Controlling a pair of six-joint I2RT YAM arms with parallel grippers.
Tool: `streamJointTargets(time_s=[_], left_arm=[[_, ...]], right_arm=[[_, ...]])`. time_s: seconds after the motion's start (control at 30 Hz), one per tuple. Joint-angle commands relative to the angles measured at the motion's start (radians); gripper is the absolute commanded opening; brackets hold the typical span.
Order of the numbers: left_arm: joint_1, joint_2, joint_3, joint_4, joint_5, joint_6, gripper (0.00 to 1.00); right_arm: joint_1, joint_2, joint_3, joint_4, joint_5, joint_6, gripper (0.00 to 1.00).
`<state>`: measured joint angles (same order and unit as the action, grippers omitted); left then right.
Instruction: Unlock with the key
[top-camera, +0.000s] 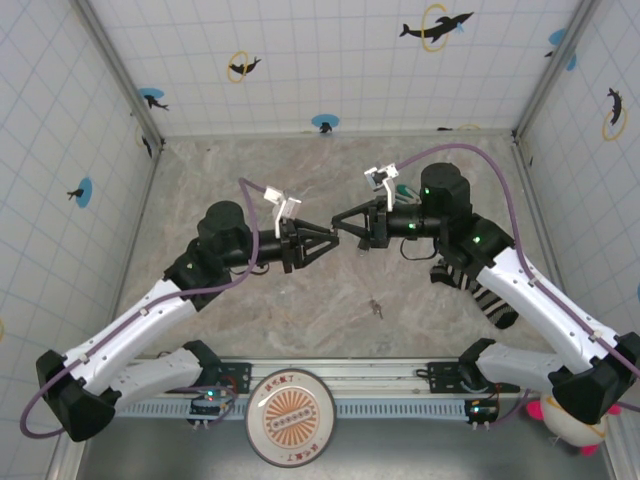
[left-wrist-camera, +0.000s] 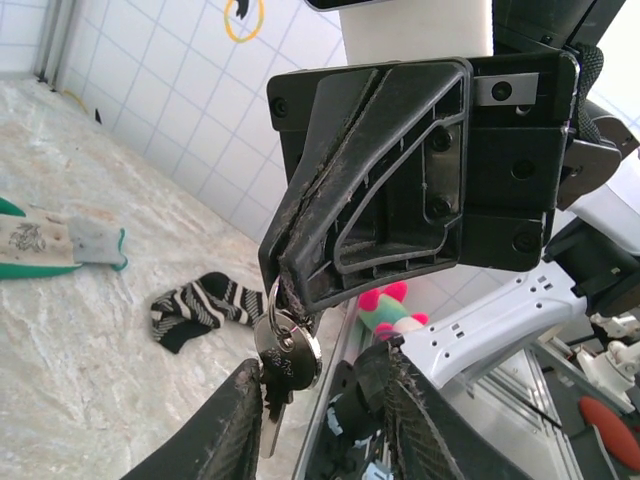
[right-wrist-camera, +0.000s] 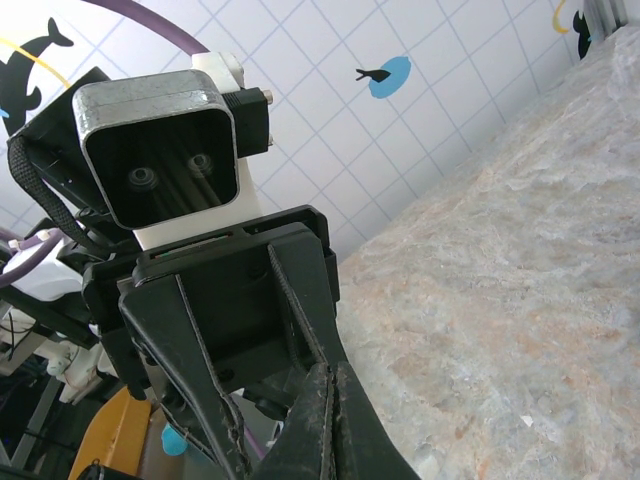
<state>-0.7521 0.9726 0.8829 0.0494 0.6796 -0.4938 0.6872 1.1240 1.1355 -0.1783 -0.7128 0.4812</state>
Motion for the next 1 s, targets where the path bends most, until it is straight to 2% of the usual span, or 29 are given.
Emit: streamJointTargets(time_s=[0.0, 0.13, 0.2, 0.5, 0.87, 0.97], left_arm=[[-0.004, 0.005, 0.028, -0.019, 0.004, 0.02, 0.3], [-0.004, 0.016, 0.028, -0.016, 0.003, 0.023, 0.26], [-0.004, 0.019, 0.026, -0.016, 0.002, 0.026, 0.21], [-0.004, 0.002, 0.012, -0.043, -0.015, 0.024, 0.14], [-0.004, 0.008, 0.005, -0.058, -0.025, 0.032, 0.0], [-0.004, 0.008, 0.02, -0.094, -0.05, 0.048, 0.0]], right_arm=[[-0.003, -0.02, -0.007, 0.031, -0.019, -0.005, 0.0], [-0.003, -0.025, -0.008, 0.032, -0.019, -0.001, 0.0], [-0.004, -0.028, -0.007, 0.03, -0.017, -0.001, 0.0], [-0.026, -0.033, -0.009, 0.028, -0.023, -0.004, 0.0], [-0.034, -0.047, -0.022, 0.033, -0.021, -0.003, 0.0], [-0.044, -0.055, -0.041, 0.036, -0.013, -0.006, 0.0]])
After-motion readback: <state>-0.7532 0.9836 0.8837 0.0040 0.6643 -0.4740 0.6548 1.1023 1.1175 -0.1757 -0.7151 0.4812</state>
